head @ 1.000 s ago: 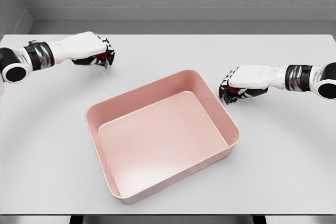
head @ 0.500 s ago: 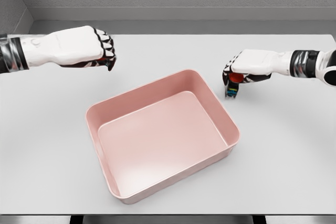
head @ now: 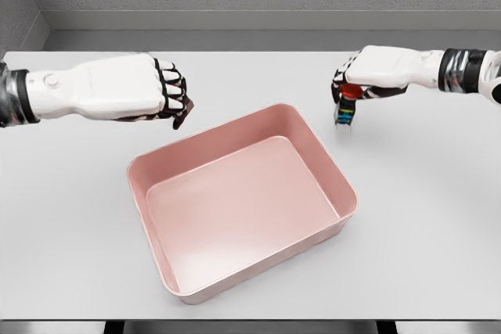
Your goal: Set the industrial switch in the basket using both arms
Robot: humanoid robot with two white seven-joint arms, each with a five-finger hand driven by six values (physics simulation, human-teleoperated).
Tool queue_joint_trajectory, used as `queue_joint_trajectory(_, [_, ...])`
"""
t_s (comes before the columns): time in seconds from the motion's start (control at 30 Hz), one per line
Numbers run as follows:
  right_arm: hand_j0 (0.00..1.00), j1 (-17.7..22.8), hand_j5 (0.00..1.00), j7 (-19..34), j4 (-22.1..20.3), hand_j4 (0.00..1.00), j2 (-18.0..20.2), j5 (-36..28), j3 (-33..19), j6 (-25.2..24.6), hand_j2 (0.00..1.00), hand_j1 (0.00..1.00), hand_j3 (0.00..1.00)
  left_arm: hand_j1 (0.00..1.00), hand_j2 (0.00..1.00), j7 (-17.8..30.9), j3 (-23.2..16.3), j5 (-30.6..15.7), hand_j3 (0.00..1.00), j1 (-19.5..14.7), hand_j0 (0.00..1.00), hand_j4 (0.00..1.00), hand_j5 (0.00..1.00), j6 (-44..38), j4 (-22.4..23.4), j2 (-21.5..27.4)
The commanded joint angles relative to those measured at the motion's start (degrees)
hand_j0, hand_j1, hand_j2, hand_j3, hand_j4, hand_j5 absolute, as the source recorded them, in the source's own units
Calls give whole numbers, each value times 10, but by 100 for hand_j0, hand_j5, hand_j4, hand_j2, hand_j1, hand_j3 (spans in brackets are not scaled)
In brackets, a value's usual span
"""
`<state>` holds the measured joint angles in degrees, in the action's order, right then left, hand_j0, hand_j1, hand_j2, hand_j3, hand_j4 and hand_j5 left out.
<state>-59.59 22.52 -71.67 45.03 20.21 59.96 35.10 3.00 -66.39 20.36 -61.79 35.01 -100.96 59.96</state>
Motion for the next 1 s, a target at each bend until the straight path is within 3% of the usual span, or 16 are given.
queue_joint_trajectory(0.0, [49,0,49,0,-7,49,1,-3,-4,-1,49,49,49,33,33,1,-1,-2,33,1,33,33,33,0,-1,-18])
queue_joint_trajectory(0.1, [48,-4,48,0,-12,48,1,-3,-6,-1,48,48,48,30,30,6,-8,-2,30,3,30,30,30,0,-2,-27])
queue_joint_trajectory(0.4, [48,-5,48,-1,-64,48,30,-4,-27,-1,48,48,48,30,30,34,-83,3,30,1,30,30,30,0,-2,-88])
queue_joint_trajectory(0.73, [48,-5,48,-2,-138,48,48,-5,-39,-1,48,48,48,30,30,34,-94,3,30,-1,30,30,30,0,-2,-143])
queue_joint_trajectory(0.8, [48,-4,48,-1,-151,48,47,-5,-39,-1,48,48,48,54,54,31,-94,3,54,-2,54,54,54,0,-2,-136])
queue_joint_trajectory(0.97, [48,-4,48,-1,-153,48,48,-5,-40,-1,48,48,48,93,93,27,-94,3,93,-4,93,93,93,0,-2,-118])
